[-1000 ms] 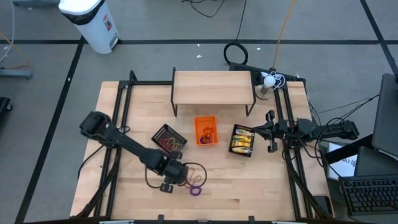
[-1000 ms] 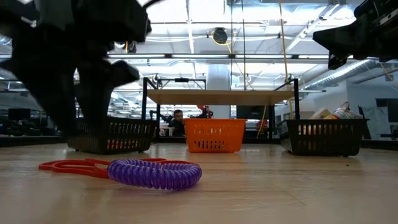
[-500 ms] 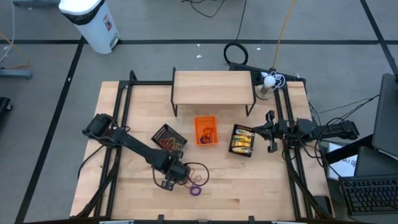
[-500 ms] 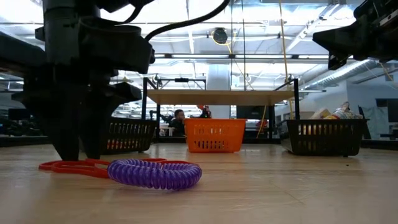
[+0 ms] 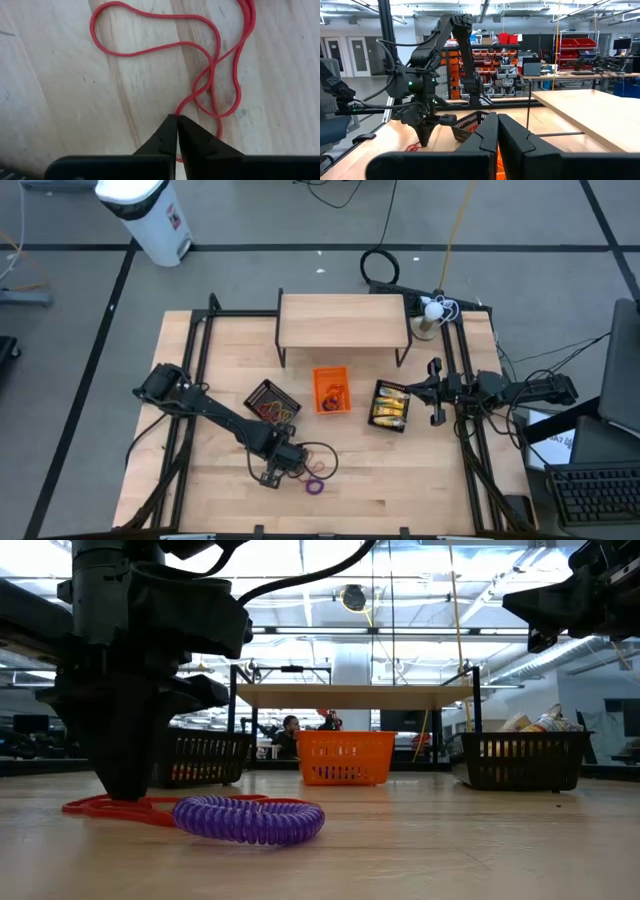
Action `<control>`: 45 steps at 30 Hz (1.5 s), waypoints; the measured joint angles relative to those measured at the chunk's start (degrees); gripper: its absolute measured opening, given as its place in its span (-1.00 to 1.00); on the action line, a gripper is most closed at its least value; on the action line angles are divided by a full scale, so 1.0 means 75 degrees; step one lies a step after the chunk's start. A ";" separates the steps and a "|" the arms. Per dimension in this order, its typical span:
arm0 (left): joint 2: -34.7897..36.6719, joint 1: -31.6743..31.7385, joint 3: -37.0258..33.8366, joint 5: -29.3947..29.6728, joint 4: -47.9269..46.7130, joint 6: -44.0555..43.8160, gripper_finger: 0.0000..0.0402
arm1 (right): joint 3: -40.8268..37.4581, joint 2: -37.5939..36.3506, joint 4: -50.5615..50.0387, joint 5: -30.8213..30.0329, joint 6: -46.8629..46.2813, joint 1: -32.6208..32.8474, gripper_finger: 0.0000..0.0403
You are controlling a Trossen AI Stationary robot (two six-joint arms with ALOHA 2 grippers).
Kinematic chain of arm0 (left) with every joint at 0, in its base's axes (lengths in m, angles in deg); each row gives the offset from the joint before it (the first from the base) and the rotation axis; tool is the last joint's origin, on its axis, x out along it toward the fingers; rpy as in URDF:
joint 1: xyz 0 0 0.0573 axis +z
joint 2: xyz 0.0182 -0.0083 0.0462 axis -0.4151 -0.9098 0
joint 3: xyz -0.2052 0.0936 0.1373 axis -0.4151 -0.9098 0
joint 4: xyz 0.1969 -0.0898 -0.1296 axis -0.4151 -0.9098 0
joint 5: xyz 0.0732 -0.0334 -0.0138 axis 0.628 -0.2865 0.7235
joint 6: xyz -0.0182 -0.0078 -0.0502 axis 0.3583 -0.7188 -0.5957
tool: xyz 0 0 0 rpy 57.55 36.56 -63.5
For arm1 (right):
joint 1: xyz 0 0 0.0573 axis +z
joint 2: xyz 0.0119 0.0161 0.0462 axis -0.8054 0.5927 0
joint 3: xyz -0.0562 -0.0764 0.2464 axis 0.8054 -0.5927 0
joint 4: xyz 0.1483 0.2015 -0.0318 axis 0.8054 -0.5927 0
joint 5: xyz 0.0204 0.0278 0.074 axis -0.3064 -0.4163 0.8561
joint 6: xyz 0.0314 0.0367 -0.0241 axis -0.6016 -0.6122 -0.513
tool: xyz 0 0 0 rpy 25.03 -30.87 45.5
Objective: Pick & Place Office Desk Supplies
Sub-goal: Put the red rubber band into the left black bin
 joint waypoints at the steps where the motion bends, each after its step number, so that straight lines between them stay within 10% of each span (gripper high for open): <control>1: 0.0010 0.0005 0.0011 -0.0032 -0.0029 0.0000 -0.95 | 0.0000 0.0000 0.0000 0.0000 0.0017 0.0000 -1.00; 16: 0.3437 0.0019 0.0892 0.0416 -0.0823 0.0073 -1.00 | 0.0000 0.0000 0.0027 0.0003 -0.0032 0.0002 -1.00; 34: 0.6100 -0.0356 0.0883 0.2934 -0.1856 0.0377 -1.00 | 0.0000 0.0000 0.0059 0.0003 -0.0095 0.0000 -0.99; 45: 0.9627 0.1276 -0.1456 0.2534 -0.0269 0.0761 -1.00 | 0.0000 -0.0003 0.0082 0.0003 -0.0178 0.0002 -1.00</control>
